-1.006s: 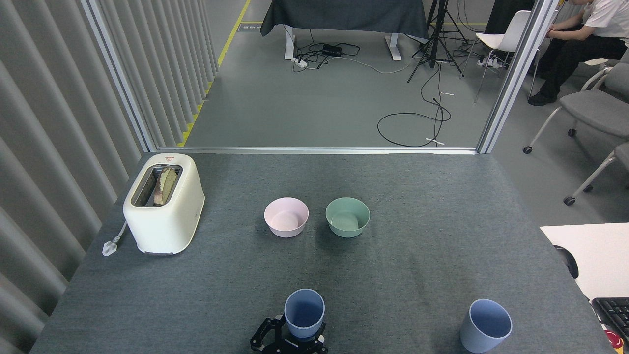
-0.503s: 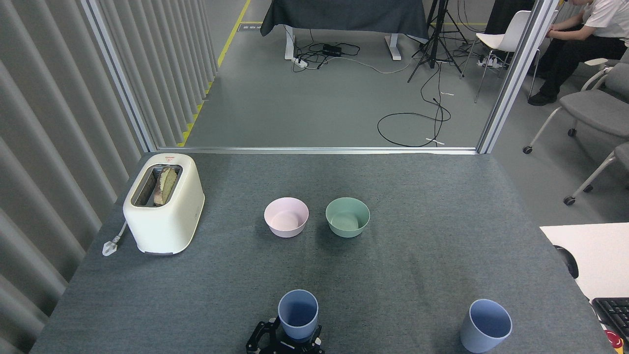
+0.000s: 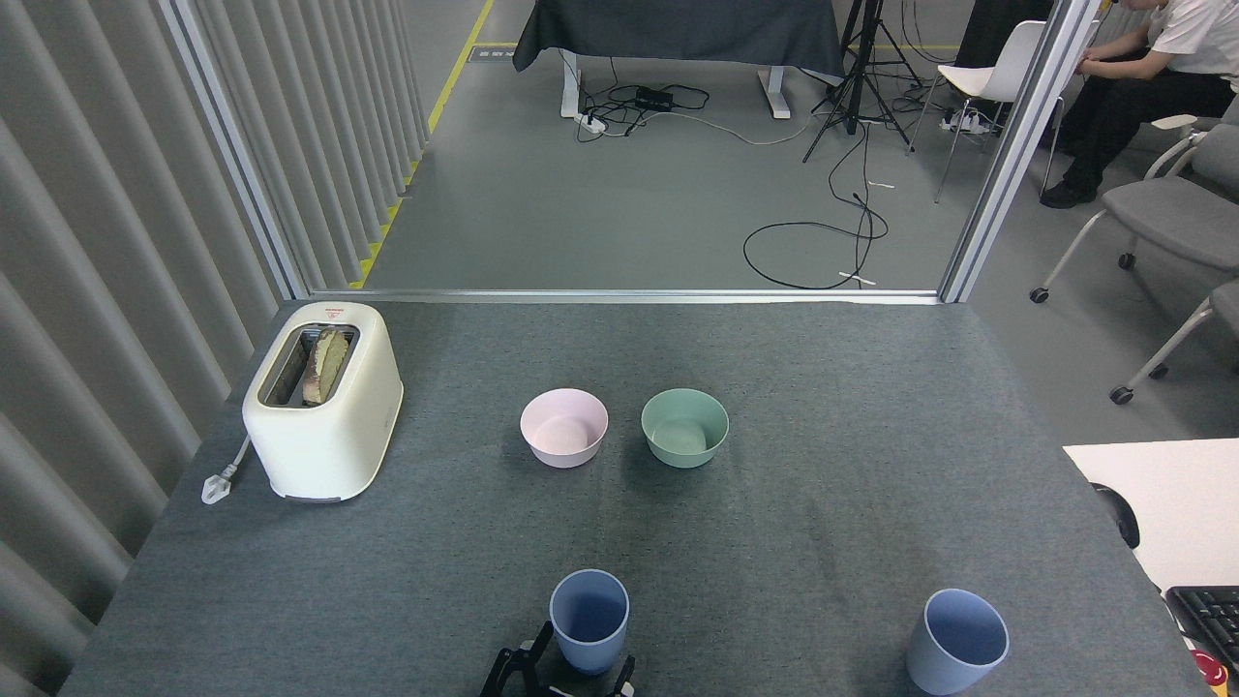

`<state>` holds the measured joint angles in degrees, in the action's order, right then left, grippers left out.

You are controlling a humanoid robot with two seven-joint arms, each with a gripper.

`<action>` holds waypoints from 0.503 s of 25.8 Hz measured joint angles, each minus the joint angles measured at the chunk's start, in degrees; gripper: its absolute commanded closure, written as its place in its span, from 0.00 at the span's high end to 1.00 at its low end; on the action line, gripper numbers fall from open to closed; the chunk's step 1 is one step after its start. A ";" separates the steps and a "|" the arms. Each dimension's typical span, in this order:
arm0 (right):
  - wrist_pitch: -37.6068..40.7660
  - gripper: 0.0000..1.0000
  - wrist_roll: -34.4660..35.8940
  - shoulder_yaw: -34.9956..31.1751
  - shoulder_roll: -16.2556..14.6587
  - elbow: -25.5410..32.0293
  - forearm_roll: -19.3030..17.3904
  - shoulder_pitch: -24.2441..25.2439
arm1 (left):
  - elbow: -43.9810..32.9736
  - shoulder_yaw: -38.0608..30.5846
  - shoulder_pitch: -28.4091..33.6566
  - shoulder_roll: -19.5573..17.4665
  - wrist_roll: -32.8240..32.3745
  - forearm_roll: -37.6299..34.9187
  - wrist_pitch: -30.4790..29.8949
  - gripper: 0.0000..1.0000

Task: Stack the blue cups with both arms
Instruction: 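Open the left gripper and withdraw it from the cup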

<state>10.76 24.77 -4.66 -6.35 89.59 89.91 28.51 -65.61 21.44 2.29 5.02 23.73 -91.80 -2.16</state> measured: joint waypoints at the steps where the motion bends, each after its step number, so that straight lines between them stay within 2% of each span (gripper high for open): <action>1: 0.02 1.00 0.01 0.00 -0.01 -0.04 0.00 0.01 | -0.76 -0.25 0.81 -0.13 0.00 0.01 0.00 1.00; 7: 0.08 1.00 0.26 -0.03 -0.04 -0.13 0.00 0.17 | -6.20 -2.77 5.80 -1.38 0.04 1.18 0.20 1.00; 13: 0.09 1.00 0.39 -1.33 -0.04 -0.31 -0.13 0.74 | -13.64 -5.60 11.69 -3.87 0.04 5.58 0.17 1.00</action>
<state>10.85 25.16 -5.98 -6.40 89.27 89.78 29.25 -79.25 15.84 13.98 1.15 23.77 -86.22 -1.99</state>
